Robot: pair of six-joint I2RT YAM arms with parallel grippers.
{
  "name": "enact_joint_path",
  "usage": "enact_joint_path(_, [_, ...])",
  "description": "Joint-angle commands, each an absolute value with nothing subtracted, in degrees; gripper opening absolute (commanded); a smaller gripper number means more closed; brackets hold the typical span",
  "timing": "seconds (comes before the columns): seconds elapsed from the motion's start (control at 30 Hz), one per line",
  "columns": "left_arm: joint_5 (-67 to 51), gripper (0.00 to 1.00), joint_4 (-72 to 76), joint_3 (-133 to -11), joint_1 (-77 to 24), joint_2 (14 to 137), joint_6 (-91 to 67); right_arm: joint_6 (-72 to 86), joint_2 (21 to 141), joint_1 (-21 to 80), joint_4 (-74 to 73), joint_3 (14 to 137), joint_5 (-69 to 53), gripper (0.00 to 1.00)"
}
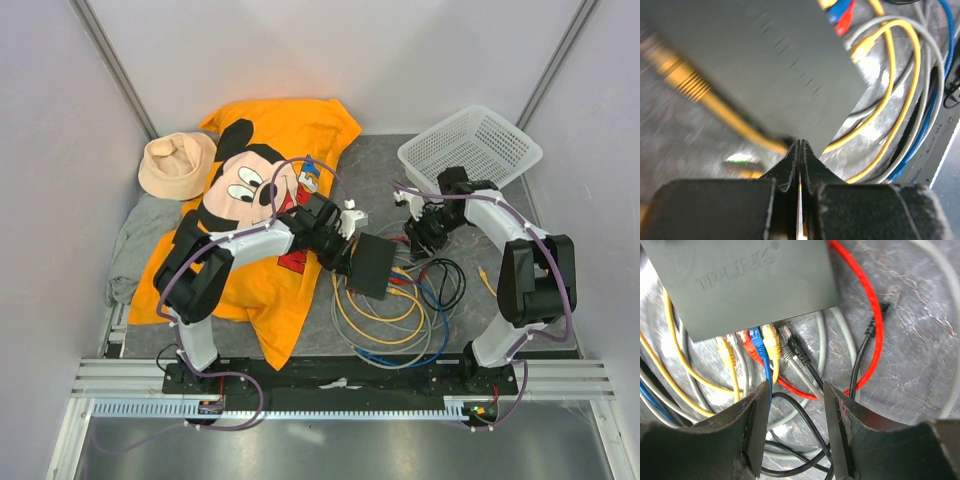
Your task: Pull the plug from the switch port
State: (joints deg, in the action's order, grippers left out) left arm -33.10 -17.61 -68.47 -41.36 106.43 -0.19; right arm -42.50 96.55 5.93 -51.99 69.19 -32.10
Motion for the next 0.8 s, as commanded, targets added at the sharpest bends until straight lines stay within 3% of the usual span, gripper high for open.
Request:
enact_joint_path(0.0, [-30.8, 0.02, -18.1, -65.7, -39.5, 102.4, 2.8, -51.2, 98.8, 8.7, -54.8, 72.0, -29.4, 0.56])
enact_joint_path(0.77, [-33.2, 0.02, -15.3, -64.8, -37.4, 102.4, 0.5, -53.0, 103.3, 13.8, -47.0, 65.4, -16.1, 0.63])
